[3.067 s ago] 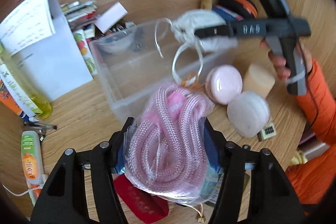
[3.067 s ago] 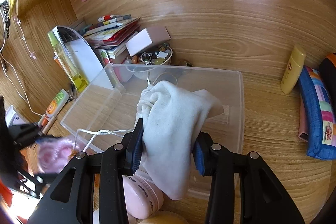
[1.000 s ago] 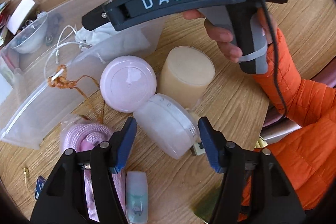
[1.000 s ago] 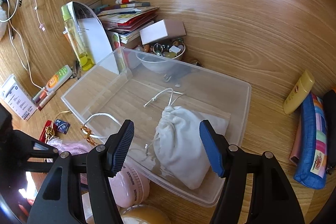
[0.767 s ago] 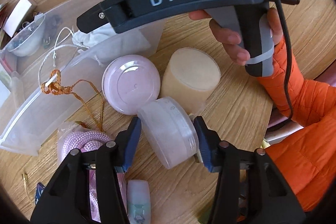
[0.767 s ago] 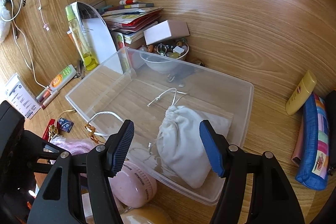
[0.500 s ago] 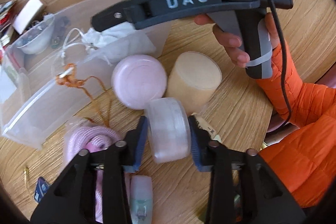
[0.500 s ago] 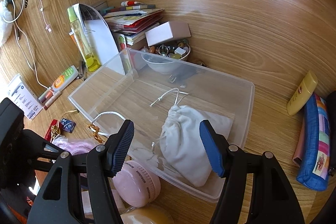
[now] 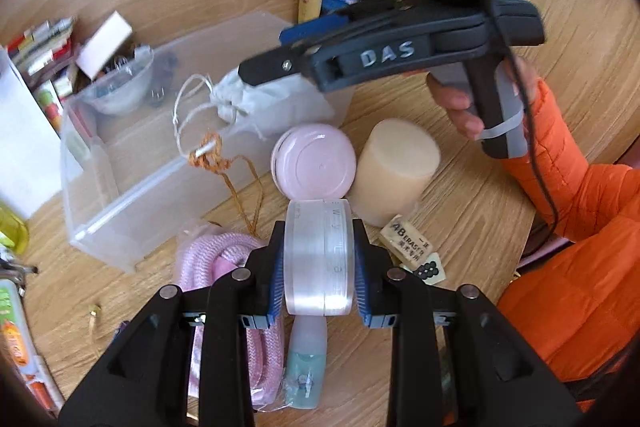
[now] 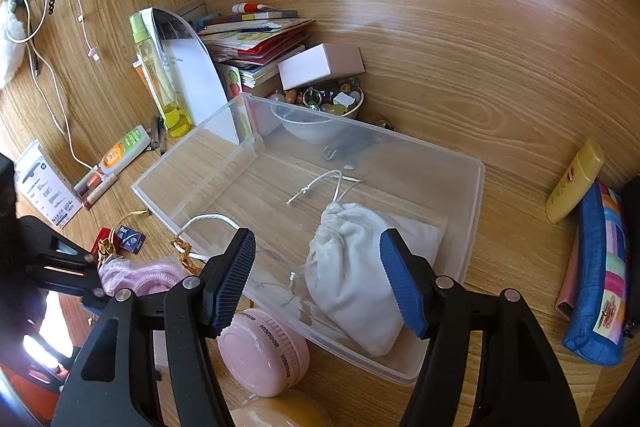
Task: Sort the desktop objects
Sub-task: 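Grasp the white round jar with the left gripper and lift it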
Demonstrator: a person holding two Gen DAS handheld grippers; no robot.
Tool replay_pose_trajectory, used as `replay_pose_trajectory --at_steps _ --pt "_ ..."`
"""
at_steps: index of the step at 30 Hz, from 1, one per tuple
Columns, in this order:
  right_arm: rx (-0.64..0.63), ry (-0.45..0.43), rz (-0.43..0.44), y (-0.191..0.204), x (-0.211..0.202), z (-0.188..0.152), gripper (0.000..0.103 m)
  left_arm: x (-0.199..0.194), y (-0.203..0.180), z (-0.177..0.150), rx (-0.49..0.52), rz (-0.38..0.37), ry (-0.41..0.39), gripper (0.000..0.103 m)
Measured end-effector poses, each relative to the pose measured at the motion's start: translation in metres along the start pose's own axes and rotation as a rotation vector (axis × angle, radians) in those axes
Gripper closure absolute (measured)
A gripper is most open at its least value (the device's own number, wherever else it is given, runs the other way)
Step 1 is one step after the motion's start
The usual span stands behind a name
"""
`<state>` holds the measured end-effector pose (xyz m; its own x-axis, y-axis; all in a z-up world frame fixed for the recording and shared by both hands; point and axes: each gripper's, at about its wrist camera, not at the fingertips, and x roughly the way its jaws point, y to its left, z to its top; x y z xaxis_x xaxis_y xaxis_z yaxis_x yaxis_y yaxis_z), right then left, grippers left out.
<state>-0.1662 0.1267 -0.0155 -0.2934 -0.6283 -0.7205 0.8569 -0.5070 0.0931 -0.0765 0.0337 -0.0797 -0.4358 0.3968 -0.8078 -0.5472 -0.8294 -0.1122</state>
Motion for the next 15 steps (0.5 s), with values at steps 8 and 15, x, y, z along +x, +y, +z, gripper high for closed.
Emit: replay_pose_trajectory --at_steps 8,15 --pt "-0.01 -0.041 -0.018 -0.002 -0.015 0.001 0.027 -0.03 0.017 0.012 -0.059 0.039 -0.064 0.074" --pt "-0.034 -0.063 -0.058 -0.002 -0.032 -0.003 0.024 -0.055 0.039 0.026 -0.123 0.1 -0.14 0.074"
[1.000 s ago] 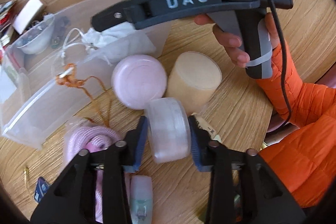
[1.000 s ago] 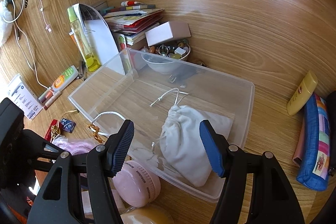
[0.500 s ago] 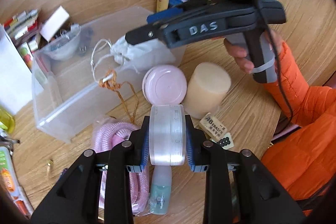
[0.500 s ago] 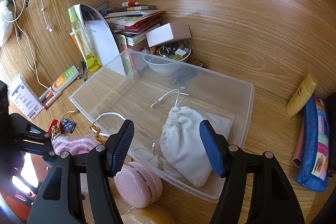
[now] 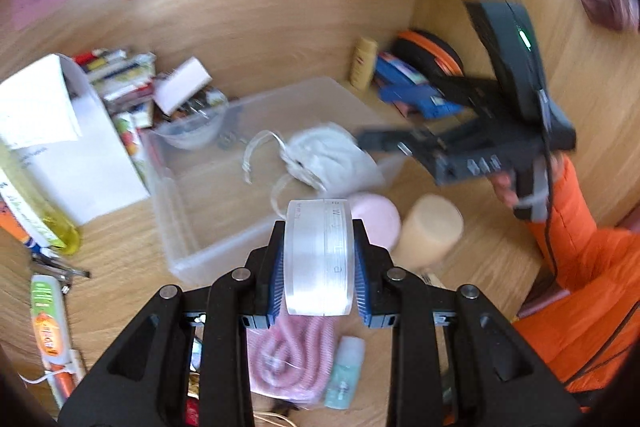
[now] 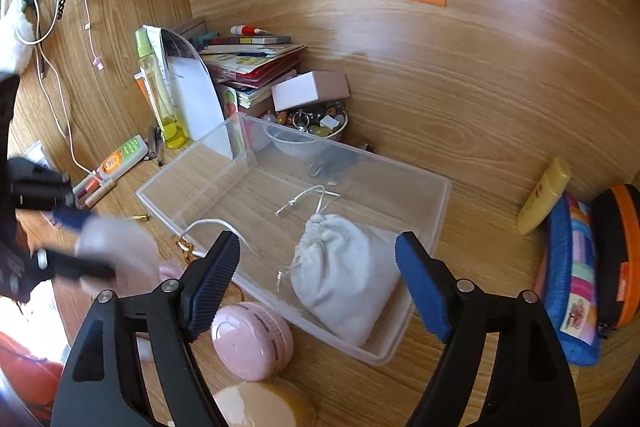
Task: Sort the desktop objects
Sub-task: 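Grasp the white round jar with the left gripper and lift it, then carry the white jar with the left gripper over the box and open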
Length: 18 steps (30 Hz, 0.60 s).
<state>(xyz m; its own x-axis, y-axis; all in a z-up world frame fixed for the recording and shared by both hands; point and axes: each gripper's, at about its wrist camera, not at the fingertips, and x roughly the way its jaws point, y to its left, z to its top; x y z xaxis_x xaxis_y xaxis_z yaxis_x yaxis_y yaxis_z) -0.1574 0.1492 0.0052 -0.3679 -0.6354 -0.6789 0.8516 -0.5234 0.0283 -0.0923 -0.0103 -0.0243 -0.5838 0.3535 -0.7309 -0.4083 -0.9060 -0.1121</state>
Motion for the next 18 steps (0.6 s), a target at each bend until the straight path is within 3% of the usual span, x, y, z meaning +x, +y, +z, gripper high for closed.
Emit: replay_pose_trajectory --at_steps 8,18 --pt "0.019 0.024 -0.028 -0.004 -0.015 -0.019 0.023 -0.013 0.023 0.023 -0.038 0.044 -0.063 0.074" --pt "0.025 0.046 -0.013 0.002 -0.026 -0.039 0.022 0.026 0.055 0.034 -0.086 0.085 -0.012 0.074"
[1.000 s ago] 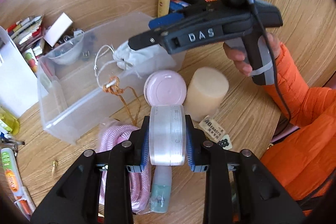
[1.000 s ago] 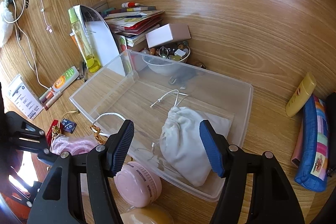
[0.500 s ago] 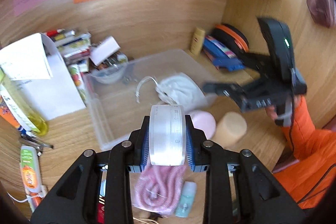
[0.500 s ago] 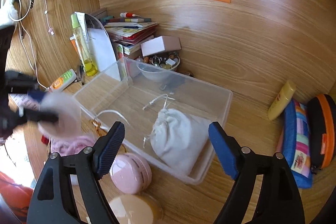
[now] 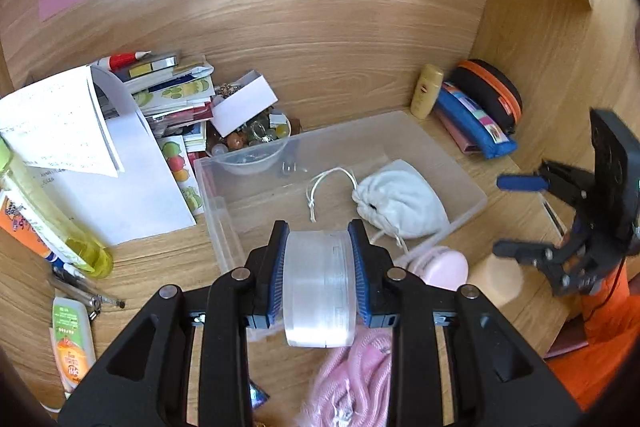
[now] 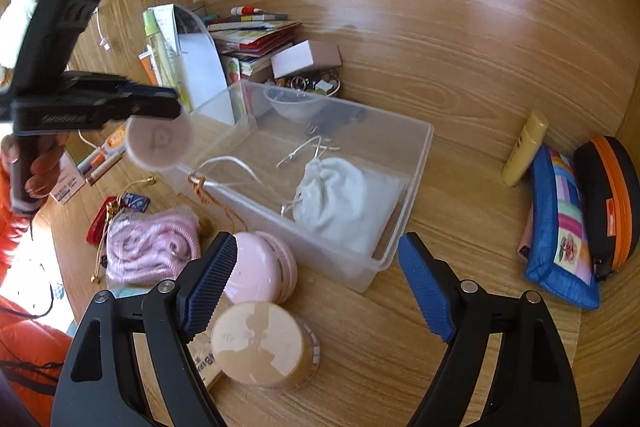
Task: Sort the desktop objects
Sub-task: 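Carry the white jar with the left gripper over the box and open, then withdraw the open left gripper from the box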
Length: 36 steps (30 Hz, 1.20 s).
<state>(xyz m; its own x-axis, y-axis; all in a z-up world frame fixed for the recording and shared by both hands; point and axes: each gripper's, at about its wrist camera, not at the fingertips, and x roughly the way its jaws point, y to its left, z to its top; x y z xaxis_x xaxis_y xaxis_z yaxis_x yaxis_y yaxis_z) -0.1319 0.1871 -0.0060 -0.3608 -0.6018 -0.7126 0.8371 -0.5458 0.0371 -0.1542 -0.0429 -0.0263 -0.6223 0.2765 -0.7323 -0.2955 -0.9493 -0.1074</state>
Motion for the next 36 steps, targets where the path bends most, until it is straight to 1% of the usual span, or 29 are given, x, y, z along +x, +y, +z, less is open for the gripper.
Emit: replay_pose_trajectory --at_steps 4,9,15,19,24,29,34,35,36 --pt "-0.003 0.011 0.004 0.0 0.003 -0.003 0.022 0.01 0.004 0.007 0.003 0.014 0.011 0.074" --pt "-0.002 0.008 0.023 -0.003 0.007 -0.003 0.022 0.024 0.011 0.01 -0.01 0.012 0.034 0.074" --pt "0.012 0.016 0.039 -0.01 0.014 -0.003 0.022 0.051 0.015 0.002 -0.018 0.008 0.114 0.074" --pt "0.022 0.021 0.046 -0.016 0.019 -0.002 0.022 0.059 0.017 -0.001 -0.027 0.002 0.146 0.074" --pt "0.039 0.029 0.059 -0.021 0.025 -0.003 0.022 0.064 0.016 -0.002 -0.008 0.006 0.174 0.073" --pt "0.049 0.032 0.062 -0.022 0.026 -0.004 0.022 0.054 0.011 0.004 0.015 0.014 0.138 0.073" --pt "0.052 0.013 0.065 -0.02 0.017 -0.005 0.022 0.035 0.007 0.006 0.025 0.022 0.117 0.073" --pt "0.053 0.009 0.065 -0.019 0.015 -0.006 0.022 0.028 0.005 0.004 0.026 0.012 0.112 0.072" --pt "0.052 0.007 0.065 -0.017 0.012 -0.007 0.022 0.022 0.004 0.003 0.03 0.0 0.106 0.068"
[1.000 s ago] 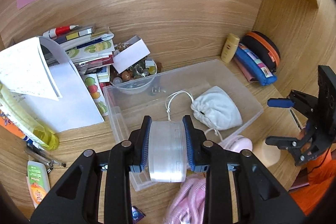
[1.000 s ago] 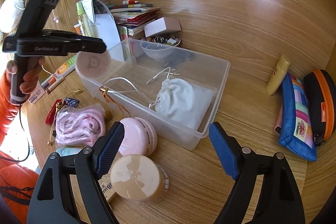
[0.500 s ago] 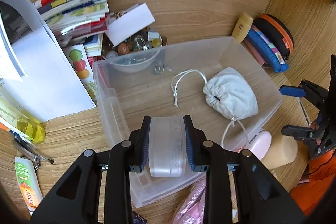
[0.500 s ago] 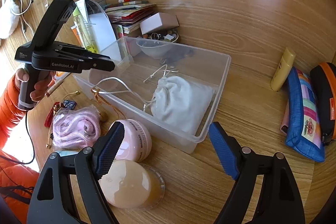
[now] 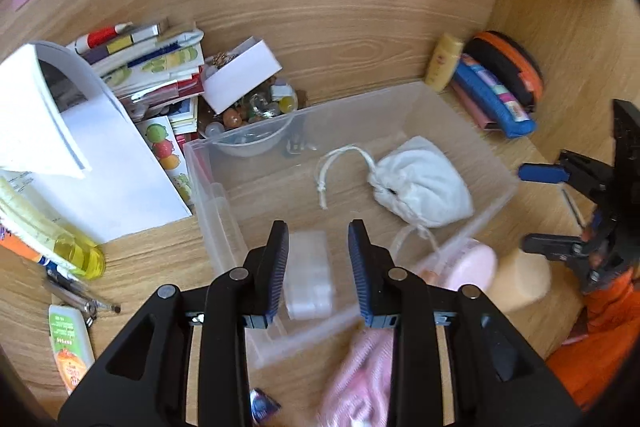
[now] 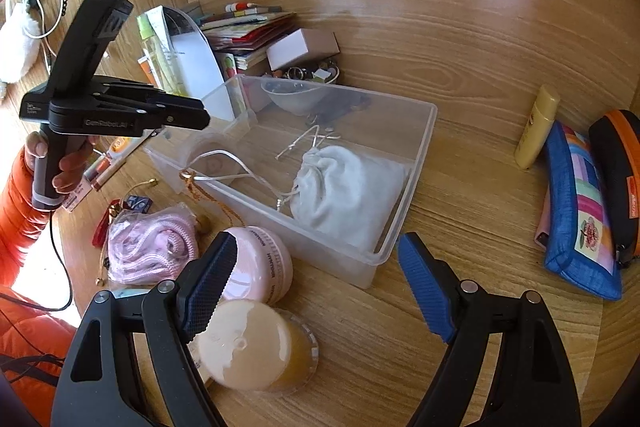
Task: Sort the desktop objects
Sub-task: 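Withdraw the open left gripper from the box, then move the right gripper to the white mahjong tile and grasp it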
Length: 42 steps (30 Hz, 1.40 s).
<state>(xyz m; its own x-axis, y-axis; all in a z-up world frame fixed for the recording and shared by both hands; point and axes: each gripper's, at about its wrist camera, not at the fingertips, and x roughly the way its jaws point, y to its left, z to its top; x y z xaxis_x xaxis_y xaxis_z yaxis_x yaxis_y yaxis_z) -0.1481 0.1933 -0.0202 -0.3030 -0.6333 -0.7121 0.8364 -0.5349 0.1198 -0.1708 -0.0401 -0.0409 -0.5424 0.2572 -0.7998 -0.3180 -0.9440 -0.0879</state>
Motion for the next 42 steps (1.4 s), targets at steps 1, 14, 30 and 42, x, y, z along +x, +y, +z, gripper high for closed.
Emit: replay_pose_trajectory --at_steps 1,14,30,42 --pt "-0.003 -0.001 0.001 0.002 -0.002 -0.001 0.022 -0.01 -0.004 -0.005 0.011 -0.01 -0.008 0.066" --pt "-0.154 0.027 0.045 0.029 -0.021 -0.025 0.022 -0.039 -0.059 -0.081 0.218 -0.071 0.107 0.05" --pt "-0.298 0.199 0.119 0.048 -0.02 -0.068 0.022 -0.027 -0.08 -0.135 0.408 -0.223 0.358 0.049" --pt "-0.343 0.302 0.289 0.064 -0.006 -0.086 0.023 -0.004 -0.099 -0.131 0.444 -0.349 0.401 0.044"
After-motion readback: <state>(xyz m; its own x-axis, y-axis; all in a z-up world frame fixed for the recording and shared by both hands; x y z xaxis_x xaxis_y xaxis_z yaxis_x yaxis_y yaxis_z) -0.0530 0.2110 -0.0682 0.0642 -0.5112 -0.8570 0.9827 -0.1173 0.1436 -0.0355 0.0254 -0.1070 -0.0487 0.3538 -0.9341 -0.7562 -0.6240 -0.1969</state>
